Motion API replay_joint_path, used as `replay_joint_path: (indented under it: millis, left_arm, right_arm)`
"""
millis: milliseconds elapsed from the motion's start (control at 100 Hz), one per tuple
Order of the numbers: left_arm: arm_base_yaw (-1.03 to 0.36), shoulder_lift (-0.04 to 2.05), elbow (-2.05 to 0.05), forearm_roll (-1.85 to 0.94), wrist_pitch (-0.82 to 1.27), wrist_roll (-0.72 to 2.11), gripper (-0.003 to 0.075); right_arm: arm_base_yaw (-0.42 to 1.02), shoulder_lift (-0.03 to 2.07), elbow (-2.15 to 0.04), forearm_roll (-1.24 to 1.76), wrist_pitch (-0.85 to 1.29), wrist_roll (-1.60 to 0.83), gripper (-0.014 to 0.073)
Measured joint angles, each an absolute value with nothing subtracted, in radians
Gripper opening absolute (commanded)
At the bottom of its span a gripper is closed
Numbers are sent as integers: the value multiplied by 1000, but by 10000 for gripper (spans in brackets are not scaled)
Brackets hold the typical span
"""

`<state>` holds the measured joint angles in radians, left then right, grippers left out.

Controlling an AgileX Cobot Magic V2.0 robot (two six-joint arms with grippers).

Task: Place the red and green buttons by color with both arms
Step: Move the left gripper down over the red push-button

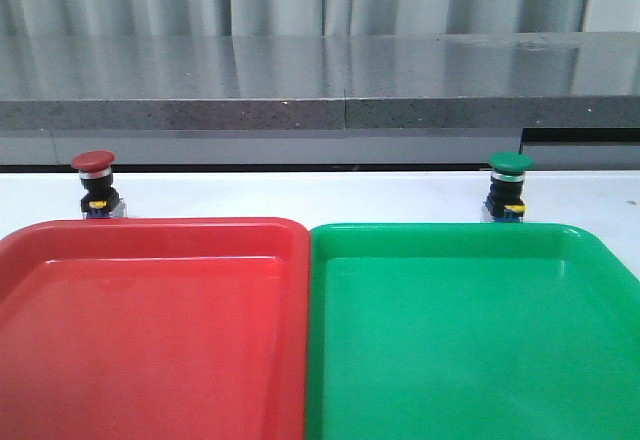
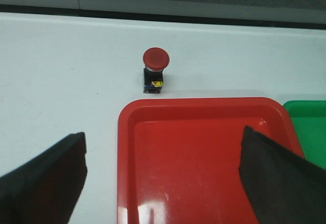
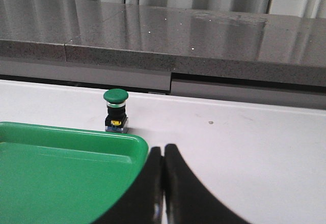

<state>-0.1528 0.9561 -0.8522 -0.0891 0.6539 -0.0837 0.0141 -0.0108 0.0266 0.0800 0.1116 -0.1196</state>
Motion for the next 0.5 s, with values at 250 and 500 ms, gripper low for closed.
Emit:
replay_joint_path:
  millis: [250, 500]
  left_arm:
    - [-184, 1271, -1029, -91, 596, -76, 574]
    - [-186, 1567, -1190, -91, 582, -69, 574]
  right_arm:
    - [14, -11, 27, 80, 112, -120, -67]
    - [14, -11, 27, 80, 112, -120, -67]
